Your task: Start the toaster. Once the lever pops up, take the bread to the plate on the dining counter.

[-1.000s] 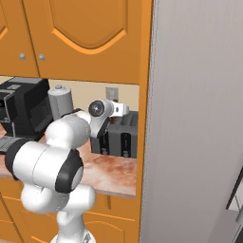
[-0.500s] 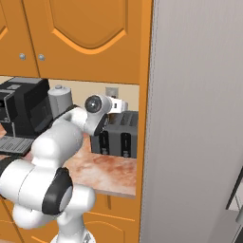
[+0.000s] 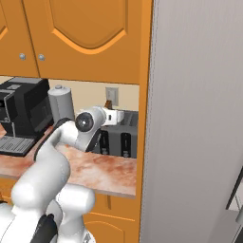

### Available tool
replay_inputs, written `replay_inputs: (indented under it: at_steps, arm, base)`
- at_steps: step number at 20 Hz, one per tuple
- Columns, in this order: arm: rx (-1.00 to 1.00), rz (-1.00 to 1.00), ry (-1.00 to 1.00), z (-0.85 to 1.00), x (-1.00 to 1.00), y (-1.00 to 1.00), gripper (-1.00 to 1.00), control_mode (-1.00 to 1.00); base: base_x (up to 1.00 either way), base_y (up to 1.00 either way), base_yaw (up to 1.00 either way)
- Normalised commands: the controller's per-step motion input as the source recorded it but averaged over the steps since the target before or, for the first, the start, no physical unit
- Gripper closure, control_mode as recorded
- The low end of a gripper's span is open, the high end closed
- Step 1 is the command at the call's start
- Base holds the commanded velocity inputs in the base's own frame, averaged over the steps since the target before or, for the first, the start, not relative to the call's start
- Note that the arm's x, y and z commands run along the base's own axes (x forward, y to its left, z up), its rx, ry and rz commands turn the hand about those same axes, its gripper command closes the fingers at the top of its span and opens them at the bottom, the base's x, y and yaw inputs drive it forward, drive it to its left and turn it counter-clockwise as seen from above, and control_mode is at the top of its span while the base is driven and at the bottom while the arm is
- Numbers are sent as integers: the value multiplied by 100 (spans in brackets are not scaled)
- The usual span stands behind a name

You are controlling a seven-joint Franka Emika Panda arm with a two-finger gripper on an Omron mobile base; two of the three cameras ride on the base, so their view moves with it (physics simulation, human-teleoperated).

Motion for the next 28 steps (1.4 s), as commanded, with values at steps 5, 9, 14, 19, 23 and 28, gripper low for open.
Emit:
replay_inputs:
  at_steps: [5, 9, 14, 19, 23, 28]
  arm:
    - [0, 0, 1, 44, -58, 0, 100, -100]
    - [0, 0, 10, 57, -64, 0, 100, -100]
    - [0, 0, 19, 18, -82, 7, 100, -100]
    - [0, 0, 23, 5, -77, 11, 100, -100]
    - [0, 0, 21, 16, -46, 32, 100, -100]
    - [0, 0, 19, 31, -44, 20, 100, -100]
  base:
    - [0, 0, 0]
    - [0, 0, 0]
    - [0, 0, 0]
    - [0, 0, 0]
    - [0, 0, 0]
    - [0, 0, 0]
